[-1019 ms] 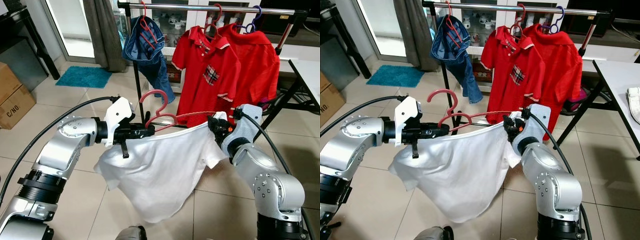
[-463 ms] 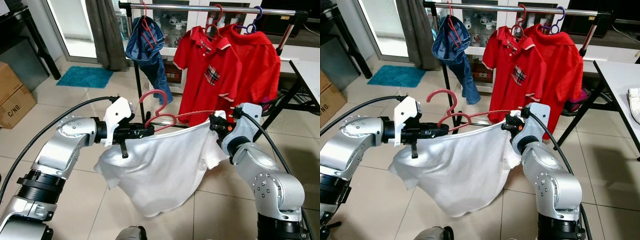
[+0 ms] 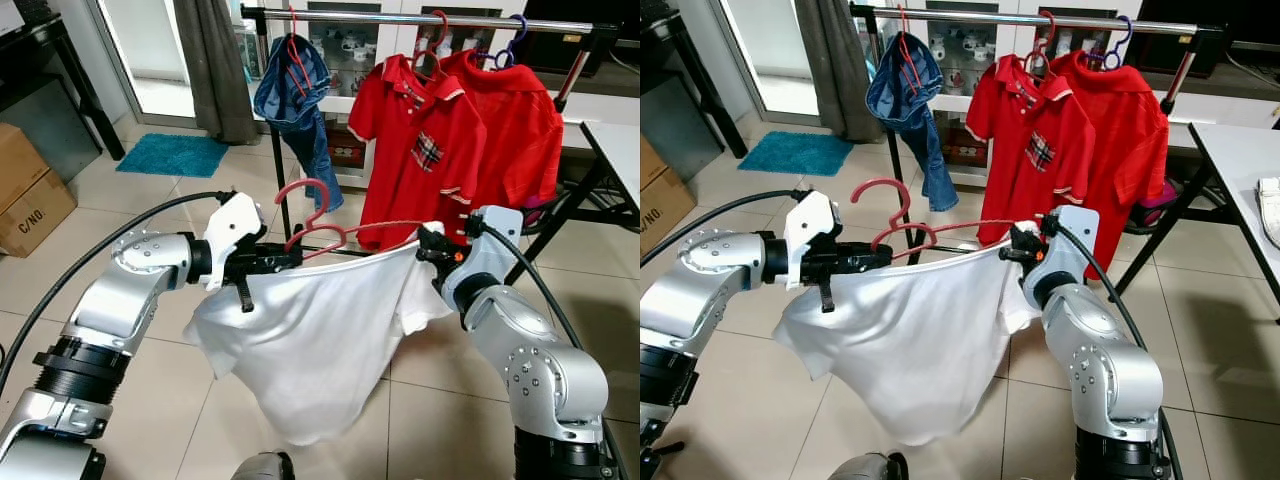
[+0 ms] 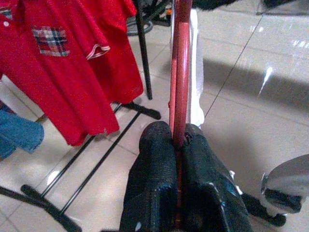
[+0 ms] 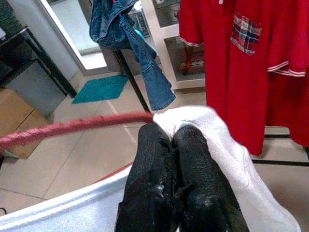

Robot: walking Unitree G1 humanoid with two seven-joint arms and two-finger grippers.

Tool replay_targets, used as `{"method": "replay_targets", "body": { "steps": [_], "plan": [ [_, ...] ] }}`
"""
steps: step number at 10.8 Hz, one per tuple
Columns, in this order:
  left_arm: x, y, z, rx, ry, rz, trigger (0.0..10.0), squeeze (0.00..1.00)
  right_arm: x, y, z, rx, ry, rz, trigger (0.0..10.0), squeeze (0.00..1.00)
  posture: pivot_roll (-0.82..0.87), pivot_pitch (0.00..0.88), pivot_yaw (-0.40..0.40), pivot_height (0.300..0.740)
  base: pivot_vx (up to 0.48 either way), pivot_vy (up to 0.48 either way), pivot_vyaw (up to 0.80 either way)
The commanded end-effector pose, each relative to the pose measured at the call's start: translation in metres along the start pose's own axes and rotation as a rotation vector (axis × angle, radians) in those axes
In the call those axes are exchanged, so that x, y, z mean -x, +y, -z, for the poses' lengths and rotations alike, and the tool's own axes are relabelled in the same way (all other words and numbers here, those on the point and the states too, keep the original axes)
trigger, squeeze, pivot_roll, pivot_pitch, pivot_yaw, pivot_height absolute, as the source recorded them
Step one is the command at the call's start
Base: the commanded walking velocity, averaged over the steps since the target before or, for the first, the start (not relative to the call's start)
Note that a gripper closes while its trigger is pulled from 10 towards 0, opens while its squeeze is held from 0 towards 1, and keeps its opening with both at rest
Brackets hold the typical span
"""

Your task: Hang hanger

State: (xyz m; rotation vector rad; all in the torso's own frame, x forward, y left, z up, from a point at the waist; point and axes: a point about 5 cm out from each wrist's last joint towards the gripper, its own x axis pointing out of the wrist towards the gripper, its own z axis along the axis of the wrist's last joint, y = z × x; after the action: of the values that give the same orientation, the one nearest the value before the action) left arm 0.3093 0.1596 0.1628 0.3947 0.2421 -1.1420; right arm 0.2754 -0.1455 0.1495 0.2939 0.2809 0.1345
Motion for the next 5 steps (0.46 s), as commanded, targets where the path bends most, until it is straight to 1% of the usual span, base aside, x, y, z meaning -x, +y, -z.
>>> {"method": "replay_targets", "body": {
  "steps": [1,2,5],
  "plan": [
    [0.001,0.005,-0.004,-0.038,0.027,-0.016,0.0,0.0,0.002,0.001,-0.003,-0.001,-0.023,-0.008,0.0,0.0,0.03,0.013,0.068,0.74,0.0,0.0,0.0],
    [-0.001,0.003,-0.001,-0.053,0.05,-0.006,0.0,0.0,0.002,0.004,-0.006,-0.012,-0.034,-0.023,0.0,0.0,0.03,0.016,0.067,0.74,0.0,0.0,0.0],
    [-0.009,-0.001,0.002,-0.058,0.059,0.002,0.0,0.0,0.002,0.011,-0.009,-0.01,-0.038,-0.06,0.0,0.0,0.03,0.017,0.061,0.74,0.0,0.0,0.0]
  ]
}}
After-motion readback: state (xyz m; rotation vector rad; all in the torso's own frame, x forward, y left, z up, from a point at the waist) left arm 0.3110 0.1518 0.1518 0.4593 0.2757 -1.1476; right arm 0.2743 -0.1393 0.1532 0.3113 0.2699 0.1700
